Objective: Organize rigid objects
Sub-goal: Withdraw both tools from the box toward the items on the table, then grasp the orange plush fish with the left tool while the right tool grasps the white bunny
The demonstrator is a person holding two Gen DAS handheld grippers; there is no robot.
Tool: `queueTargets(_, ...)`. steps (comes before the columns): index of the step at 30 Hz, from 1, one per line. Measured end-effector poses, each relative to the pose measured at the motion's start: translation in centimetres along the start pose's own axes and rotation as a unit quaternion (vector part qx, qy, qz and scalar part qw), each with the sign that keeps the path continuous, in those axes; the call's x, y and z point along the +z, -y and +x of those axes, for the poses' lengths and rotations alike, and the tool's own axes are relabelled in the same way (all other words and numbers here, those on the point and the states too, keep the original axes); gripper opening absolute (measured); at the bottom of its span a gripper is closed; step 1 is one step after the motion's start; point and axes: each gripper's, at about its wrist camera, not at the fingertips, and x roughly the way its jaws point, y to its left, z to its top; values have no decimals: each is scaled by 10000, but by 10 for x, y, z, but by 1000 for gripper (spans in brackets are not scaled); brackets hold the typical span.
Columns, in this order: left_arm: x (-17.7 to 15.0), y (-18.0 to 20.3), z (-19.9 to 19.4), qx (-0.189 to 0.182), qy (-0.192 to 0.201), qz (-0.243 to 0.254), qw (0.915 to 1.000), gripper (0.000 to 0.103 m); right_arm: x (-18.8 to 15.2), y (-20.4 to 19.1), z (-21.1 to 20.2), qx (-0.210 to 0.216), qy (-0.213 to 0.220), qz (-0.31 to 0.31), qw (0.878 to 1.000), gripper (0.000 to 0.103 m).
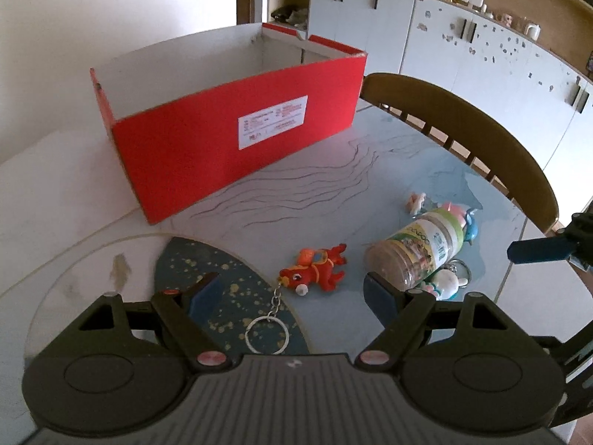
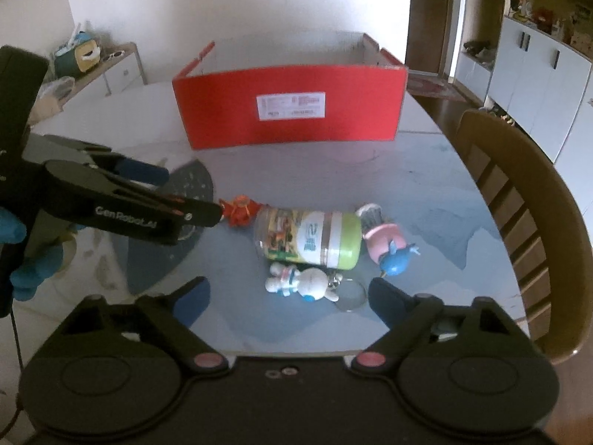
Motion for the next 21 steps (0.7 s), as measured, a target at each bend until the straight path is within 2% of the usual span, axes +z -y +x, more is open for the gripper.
queueTargets(8, 1, 3, 25, -41, -117, 32, 9999, 83, -1, 7, 23, 124, -169, 93, 9997, 80)
queueTargets(18, 1, 5, 41, -127, -202, -48, 9997, 82, -3, 7, 39, 197, -246, 51, 9995, 79)
queueTargets(20, 1, 6, 41, -127, -180, 1, 9998, 82, -2, 8, 40, 205, -248, 62, 9995, 75)
queueTargets(21, 1, 7, 41, -120, -159, 15, 9998, 79, -2, 8, 41, 200, -254, 63, 9995, 74)
